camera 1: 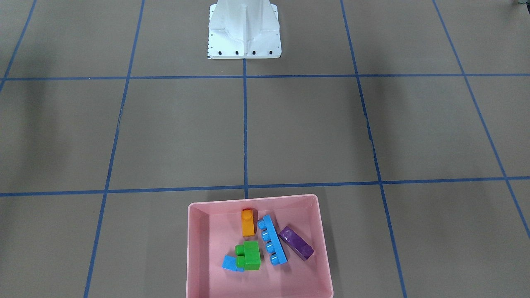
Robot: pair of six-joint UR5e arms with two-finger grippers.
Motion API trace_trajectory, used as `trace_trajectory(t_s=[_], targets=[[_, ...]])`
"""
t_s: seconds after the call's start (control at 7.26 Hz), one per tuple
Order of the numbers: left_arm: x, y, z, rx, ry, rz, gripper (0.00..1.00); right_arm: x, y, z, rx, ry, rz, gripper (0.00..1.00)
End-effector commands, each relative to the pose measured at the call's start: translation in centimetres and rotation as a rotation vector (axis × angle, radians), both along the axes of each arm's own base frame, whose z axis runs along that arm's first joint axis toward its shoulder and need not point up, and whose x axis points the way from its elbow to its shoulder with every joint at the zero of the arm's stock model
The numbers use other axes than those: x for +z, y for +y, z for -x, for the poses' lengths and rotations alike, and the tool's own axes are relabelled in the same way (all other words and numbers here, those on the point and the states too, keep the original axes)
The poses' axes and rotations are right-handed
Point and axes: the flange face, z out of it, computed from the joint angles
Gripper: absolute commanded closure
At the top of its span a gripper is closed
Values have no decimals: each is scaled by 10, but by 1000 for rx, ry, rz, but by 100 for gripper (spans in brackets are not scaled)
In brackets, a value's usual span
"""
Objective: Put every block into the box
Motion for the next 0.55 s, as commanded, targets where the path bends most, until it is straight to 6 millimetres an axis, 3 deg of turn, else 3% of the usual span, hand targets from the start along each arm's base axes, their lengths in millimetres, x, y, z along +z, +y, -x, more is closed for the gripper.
trace_trajectory(t_s=[0.0,0.41], targets=[[-13,3,0,5,0,-31,0,3,3,-1,2,-1,9,0],[-15,4,1,1,0,-33,0,0,0,1,2,-6,4,0]])
